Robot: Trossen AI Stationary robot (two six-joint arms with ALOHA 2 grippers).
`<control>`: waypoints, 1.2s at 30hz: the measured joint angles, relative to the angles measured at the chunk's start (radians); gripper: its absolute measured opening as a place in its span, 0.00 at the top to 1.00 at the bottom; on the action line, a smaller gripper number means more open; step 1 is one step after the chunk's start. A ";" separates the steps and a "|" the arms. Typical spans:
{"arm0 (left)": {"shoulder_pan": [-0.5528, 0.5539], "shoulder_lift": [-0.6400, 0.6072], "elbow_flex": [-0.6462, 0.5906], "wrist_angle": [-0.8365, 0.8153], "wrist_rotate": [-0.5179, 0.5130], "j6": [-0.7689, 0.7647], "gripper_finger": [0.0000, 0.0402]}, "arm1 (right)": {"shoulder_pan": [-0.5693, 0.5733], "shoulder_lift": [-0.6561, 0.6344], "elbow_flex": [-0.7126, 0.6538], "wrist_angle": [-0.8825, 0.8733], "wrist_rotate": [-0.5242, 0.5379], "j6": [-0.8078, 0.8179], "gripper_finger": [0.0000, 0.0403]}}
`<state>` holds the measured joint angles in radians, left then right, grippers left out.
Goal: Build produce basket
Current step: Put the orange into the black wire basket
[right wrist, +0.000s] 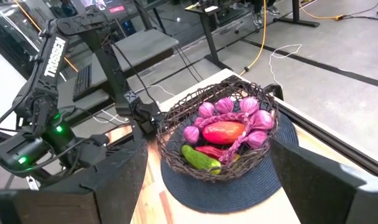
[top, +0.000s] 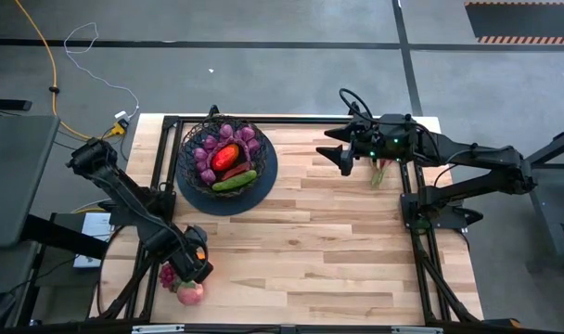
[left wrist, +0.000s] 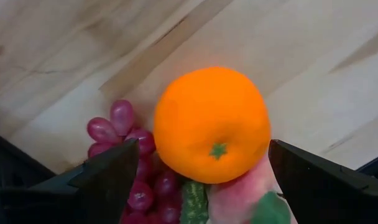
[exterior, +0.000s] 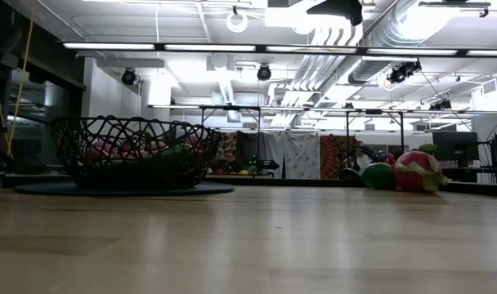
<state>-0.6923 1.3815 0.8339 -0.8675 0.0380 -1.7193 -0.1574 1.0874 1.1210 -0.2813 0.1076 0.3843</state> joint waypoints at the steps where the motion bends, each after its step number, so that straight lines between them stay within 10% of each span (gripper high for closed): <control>1: 0.000 0.000 -0.002 0.004 0.000 0.001 0.14 | 0.000 0.000 0.000 -0.001 0.000 0.000 0.18; 36: 0.007 0.111 0.001 0.063 0.009 0.081 0.14 | 0.000 0.000 0.000 -0.037 0.051 -0.031 0.18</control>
<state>-0.6852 1.4929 0.8345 -0.8043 0.0466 -1.6382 -0.1574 1.0874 1.1210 -0.3184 0.1585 0.3538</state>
